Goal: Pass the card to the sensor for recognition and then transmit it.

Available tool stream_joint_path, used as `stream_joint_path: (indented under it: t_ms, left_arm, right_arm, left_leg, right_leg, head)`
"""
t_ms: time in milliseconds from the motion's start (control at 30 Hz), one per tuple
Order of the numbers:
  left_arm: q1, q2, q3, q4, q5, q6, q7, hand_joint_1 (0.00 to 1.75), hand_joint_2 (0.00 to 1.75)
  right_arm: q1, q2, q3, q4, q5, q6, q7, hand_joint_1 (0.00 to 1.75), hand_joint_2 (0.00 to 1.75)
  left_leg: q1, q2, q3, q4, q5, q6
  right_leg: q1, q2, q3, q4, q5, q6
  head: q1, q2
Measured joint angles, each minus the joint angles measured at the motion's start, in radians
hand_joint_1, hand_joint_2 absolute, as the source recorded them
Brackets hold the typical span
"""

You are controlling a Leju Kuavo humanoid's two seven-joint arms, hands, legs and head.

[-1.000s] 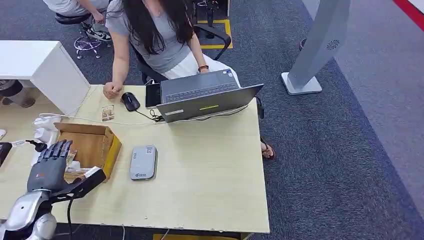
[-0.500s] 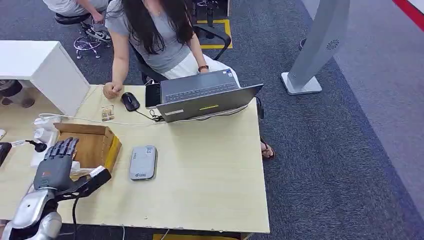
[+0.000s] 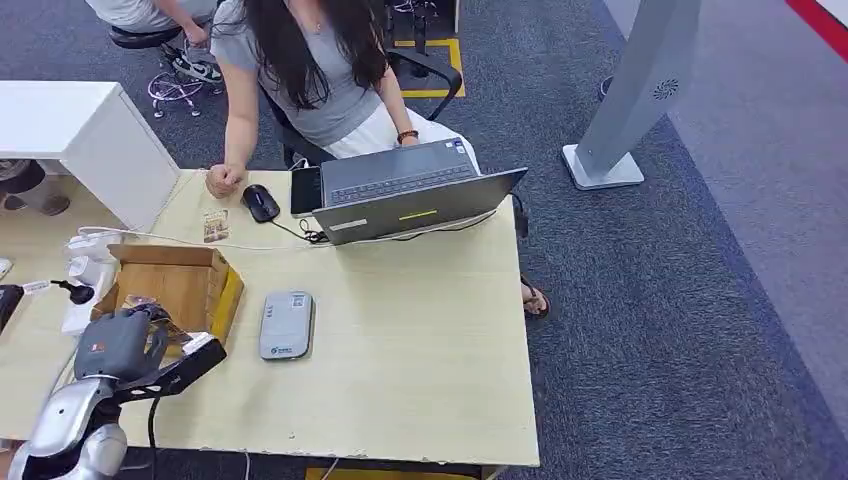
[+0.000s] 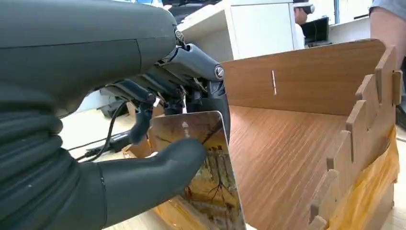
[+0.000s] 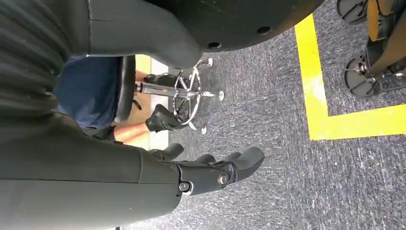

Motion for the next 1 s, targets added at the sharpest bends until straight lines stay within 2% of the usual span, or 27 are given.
stream_joint_path:
  t_ms: [667,733,867,1000]
  left_arm:
    - [0.0,0.016,0.0,0.004,0.058,-0.032,-0.014,1.75,1.75]
    - [-0.013,0.017,0.0,0.008,0.08,-0.036,-0.032,1.75,1.75]
    - [-0.117,0.031,-0.012,0.033,0.113,-0.06,-0.043,1.75,1.75]
    - [-0.29,0.04,-0.037,0.08,0.137,-0.091,-0.042,1.75,1.75]
  right_arm:
    - [0.0,-0.002,0.013,0.0,0.0,0.003,0.0,0.0,1.75]
    - [-0.001,-0.002,0.017,0.0,0.002,0.003,0.0,0.0,1.75]
    - [-0.004,-0.005,0.024,0.0,0.008,0.006,0.0,0.0,1.75]
    - [-0.008,-0.007,0.029,0.0,0.017,0.01,-0.006,0.0,1.75]
  left_leg:
    - [0.0,0.0,0.0,0.0,0.0,0.0]
    - [0.0,0.0,0.0,0.0,0.0,0.0]
    - [0.0,-0.004,-0.001,0.001,0.002,0.0]
    - [0.0,-0.005,-0.001,0.001,0.005,0.0]
  right_leg:
    - [0.0,0.0,0.0,0.0,0.0,0.0]
    - [0.0,0.0,0.0,0.0,0.0,0.0]
    - [0.0,-0.003,0.0,0.0,0.0,0.0]
    - [0.0,-0.004,0.0,0.0,0.003,0.0]
  head:
    - [0.0,0.0]
    - [0.0,0.0]
    - [0.0,0.0]
    - [0.0,0.0]
